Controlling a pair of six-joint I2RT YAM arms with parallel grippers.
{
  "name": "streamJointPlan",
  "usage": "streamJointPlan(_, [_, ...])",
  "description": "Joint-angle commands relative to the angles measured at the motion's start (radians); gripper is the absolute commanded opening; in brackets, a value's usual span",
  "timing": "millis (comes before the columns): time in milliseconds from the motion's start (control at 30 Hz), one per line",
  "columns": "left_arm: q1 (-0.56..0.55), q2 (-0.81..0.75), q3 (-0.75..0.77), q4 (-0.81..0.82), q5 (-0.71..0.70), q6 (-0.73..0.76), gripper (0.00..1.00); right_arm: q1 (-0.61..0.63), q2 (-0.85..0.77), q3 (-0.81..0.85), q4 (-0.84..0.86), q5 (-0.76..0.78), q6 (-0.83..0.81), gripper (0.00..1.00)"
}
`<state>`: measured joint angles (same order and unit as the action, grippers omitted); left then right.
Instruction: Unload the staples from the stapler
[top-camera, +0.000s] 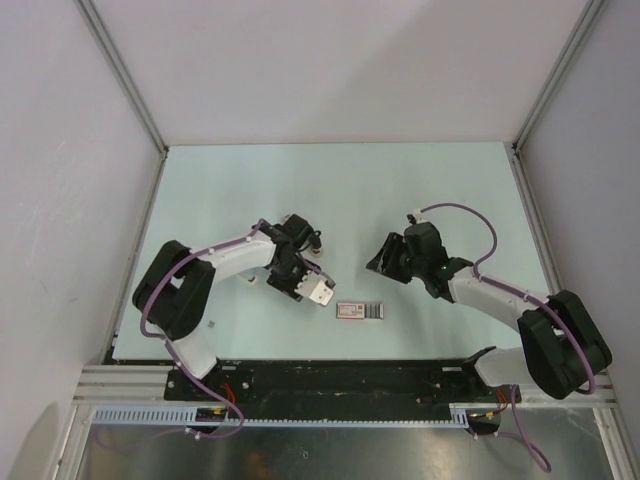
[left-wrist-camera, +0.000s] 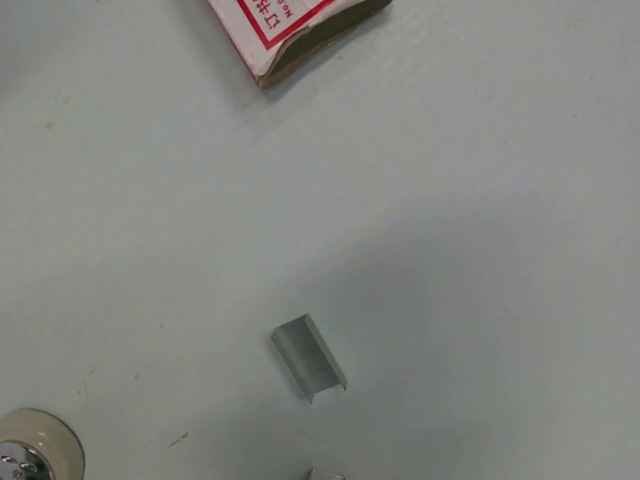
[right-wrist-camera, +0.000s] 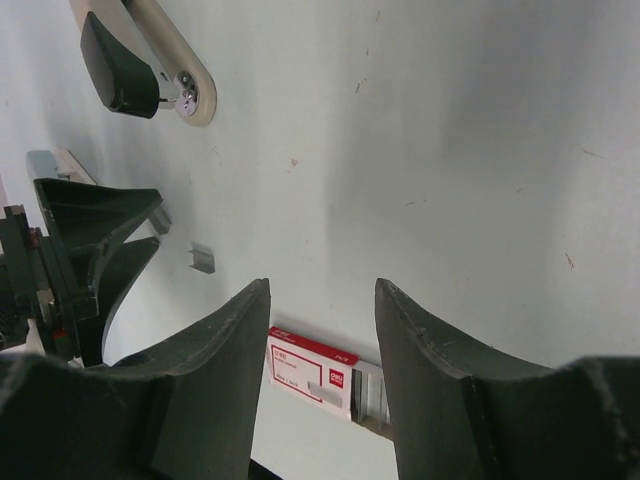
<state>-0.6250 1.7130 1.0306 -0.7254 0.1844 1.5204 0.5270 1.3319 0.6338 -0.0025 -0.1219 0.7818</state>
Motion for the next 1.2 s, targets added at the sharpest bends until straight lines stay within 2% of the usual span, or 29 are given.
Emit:
streamJointPlan(0, [-0.016,0.021,0.004,-0.012,-0.003,0.069,0.59,-0.006,-0.037,-0.006,0.018,-0.003,0.0,0.51])
streamJointPlan(167, [-0.024,0.03,-0.011,-0.023,-0.021,0.072,0.54,-0.015,-0.036,-0.006,0.015,-0.008,0.0,0.5])
streamJointPlan(367, [-0.037,0.047,0.017,-0.039,-0.022,0.035,0.44,-0.023,-0.046,-0.006,0.008,-0.015,0.0,0.5])
streamJointPlan(833, [-0.047,0.103,0.057,-0.062,-0.036,0.039,0.43,-0.032,-0.061,-0.008,0.007,-0.029,-0.005,0.5])
streamJointPlan(1000, [-0.053,0.113,0.061,-0.083,-0.046,0.063,0.36,-0.038,-0.065,-0.008,-0.024,-0.034,-0.01,0.5])
streamJointPlan(1167, [-0.059,0.133,0.075,-0.108,-0.063,0.075,0.35,-0.042,-0.066,-0.009,-0.026,-0.043,-0.009,0.5])
